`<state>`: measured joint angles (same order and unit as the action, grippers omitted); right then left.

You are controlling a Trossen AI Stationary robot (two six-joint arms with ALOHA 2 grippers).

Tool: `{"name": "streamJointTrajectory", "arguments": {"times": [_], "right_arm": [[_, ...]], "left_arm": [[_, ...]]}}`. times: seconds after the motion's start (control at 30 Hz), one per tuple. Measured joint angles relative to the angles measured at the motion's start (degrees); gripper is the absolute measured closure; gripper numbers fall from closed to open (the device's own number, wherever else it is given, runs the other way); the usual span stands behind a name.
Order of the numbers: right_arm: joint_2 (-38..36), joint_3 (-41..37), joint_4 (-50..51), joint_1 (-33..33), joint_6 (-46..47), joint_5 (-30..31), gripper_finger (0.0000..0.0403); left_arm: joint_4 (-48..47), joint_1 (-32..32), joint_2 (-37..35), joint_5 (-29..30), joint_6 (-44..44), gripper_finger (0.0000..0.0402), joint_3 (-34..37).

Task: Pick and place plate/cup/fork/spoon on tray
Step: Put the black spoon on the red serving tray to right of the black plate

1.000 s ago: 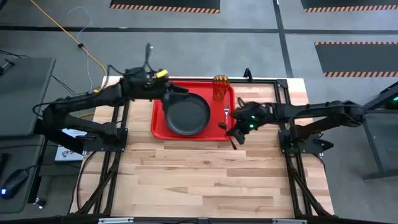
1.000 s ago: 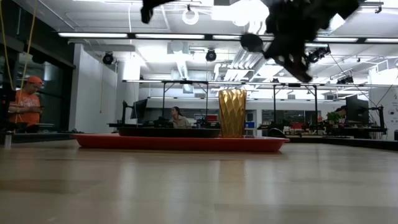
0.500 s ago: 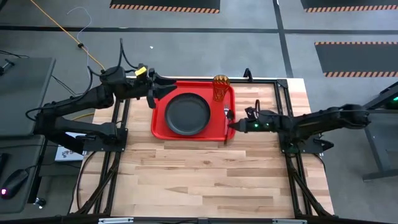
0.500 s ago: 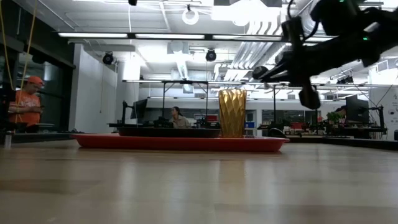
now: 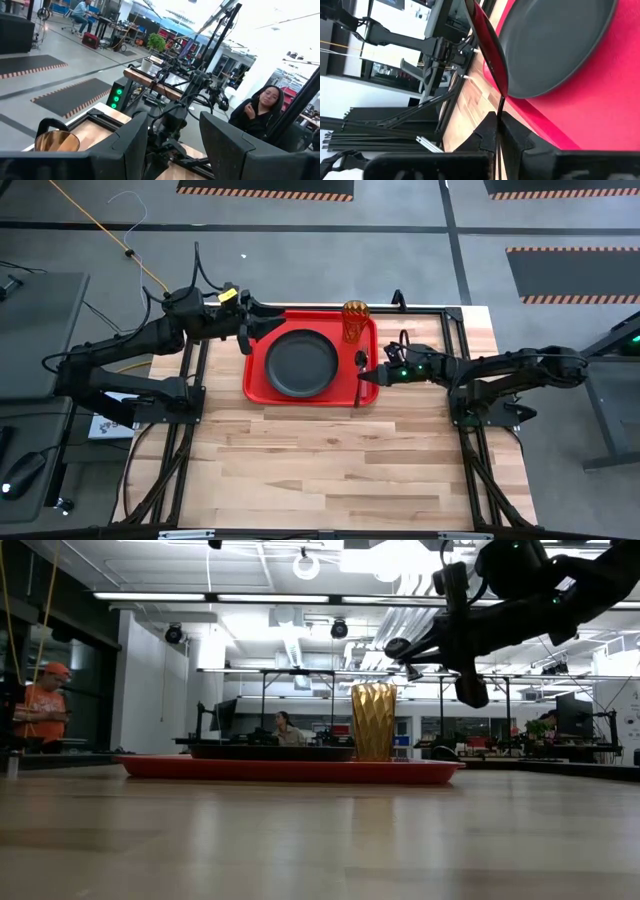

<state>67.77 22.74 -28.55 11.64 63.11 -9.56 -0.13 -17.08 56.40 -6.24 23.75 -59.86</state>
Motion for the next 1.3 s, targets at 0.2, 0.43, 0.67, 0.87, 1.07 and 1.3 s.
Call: {"name": "streamJointTrajectory", "arguments": {"times": [0.2,0.43,0.67,0.87,1.07,1.3], "right_arm": [[0.0,0.0,0.0,0.0,0.3,-0.1,0.0403],[0.0,0.0,0.0,0.0,1.1,-0.2,0.0403],[0.0,0.0,0.0,0.0,1.1,-0.5,0.0403],[0.0,0.0,0.0,0.0,1.1,-0.5,0.0403],[0.0,0.0,0.0,0.0,1.0,-0.5,0.0403],[0.0,0.0,0.0,0.0,0.9,-0.5,0.0403]], "left_arm": [[0.1,0.0,0.0,0.0,0.0,0.0233,0.0],[0.0,0.0,0.0,0.0,0.1,0.0233,0.0],[0.0,0.0,0.0,0.0,0.2,0.0233,0.0],[0.0,0.0,0.0,0.0,0.2,0.0234,0.0],[0.0,0.0,0.0,0.0,0.2,0.0234,0.0],[0.0,0.0,0.0,0.0,0.2,0.0234,0.0]]}}
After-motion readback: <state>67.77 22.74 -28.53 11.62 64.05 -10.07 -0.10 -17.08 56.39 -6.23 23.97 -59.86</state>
